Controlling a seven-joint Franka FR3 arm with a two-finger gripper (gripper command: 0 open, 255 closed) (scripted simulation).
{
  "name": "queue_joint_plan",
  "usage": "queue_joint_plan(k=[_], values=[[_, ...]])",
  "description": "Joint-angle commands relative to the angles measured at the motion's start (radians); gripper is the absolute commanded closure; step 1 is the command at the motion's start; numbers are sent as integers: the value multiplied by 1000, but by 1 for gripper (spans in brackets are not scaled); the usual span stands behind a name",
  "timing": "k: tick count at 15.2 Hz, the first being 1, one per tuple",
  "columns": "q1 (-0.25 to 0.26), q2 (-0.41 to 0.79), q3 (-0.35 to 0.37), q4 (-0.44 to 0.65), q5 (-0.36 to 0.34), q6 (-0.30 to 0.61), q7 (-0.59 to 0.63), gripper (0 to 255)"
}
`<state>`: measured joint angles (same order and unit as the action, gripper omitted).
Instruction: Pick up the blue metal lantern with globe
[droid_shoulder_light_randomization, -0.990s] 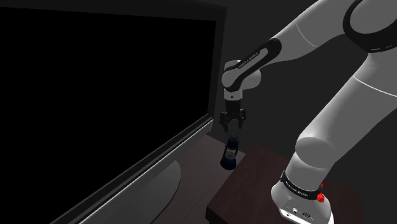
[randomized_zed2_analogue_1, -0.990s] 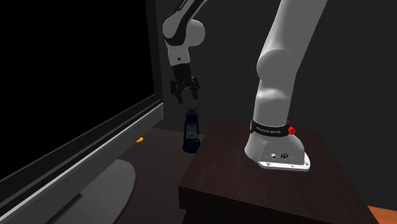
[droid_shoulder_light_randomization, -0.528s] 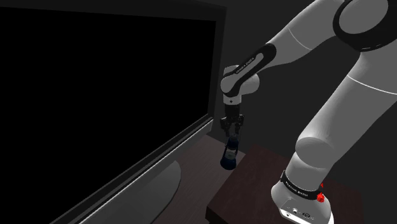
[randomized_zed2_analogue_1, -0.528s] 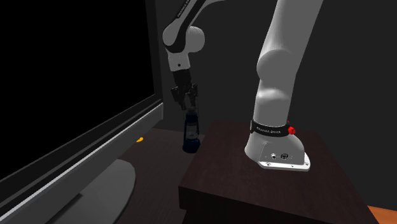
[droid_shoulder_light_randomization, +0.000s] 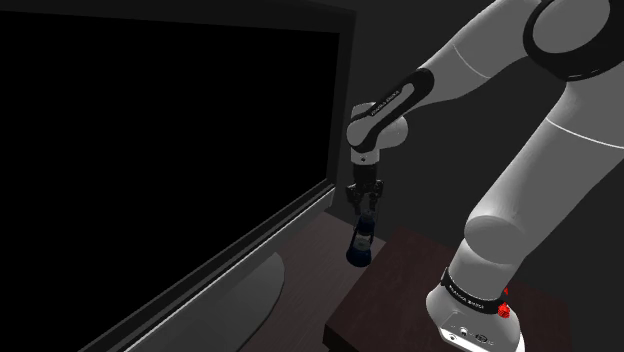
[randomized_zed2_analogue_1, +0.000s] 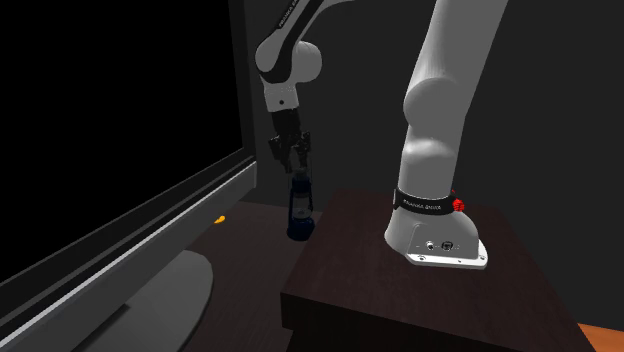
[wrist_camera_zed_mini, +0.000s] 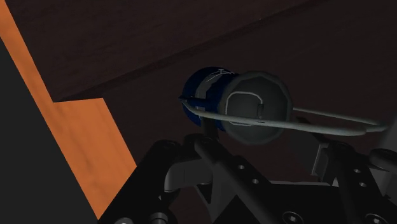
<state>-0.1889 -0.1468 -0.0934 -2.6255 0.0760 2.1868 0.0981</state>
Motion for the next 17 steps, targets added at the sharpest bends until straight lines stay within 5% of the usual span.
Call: queue_joint_plan(k=[1,17], values=[[-1,-11,0,2,-3,-16,2,255],[-7,-157,4,80,-23,-238,29,255]])
